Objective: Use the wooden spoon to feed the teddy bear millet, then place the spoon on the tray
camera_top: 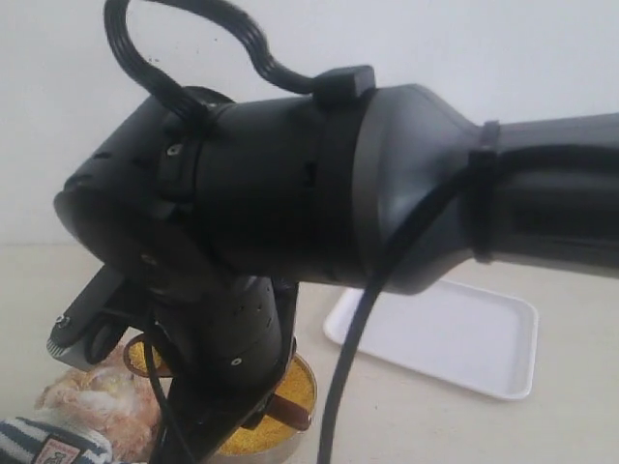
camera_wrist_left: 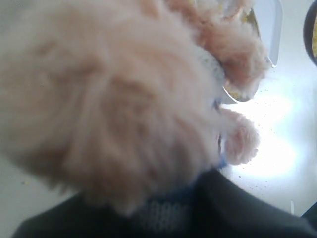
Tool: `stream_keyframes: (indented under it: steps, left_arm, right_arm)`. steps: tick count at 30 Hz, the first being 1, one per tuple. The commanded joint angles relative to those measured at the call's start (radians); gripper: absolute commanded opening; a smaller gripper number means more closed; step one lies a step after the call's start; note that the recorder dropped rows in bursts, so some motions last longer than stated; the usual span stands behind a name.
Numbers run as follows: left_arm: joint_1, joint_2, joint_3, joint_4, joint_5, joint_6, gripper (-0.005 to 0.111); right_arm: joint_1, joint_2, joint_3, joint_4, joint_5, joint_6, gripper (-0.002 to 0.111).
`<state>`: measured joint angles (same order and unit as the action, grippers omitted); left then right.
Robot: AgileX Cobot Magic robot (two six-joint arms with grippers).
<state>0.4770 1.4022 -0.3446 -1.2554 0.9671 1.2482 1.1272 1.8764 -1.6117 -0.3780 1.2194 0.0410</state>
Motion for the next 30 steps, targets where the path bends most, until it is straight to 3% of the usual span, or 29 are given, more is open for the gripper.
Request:
stream_keyframes:
  steps: [1,30]
  left_arm:
    - [0.003,-0.009,0.003,-0.019,0.015,0.003,0.004]
    - [0.003,-0.009,0.003,-0.019,0.015,0.003,0.004]
  right_arm:
    - [0.001,0.021,-0.005,-0.028,0.002,-0.041,0.000]
    - [0.089,0.146,-0.111,-0.223,0.002,-0.047,0.000]
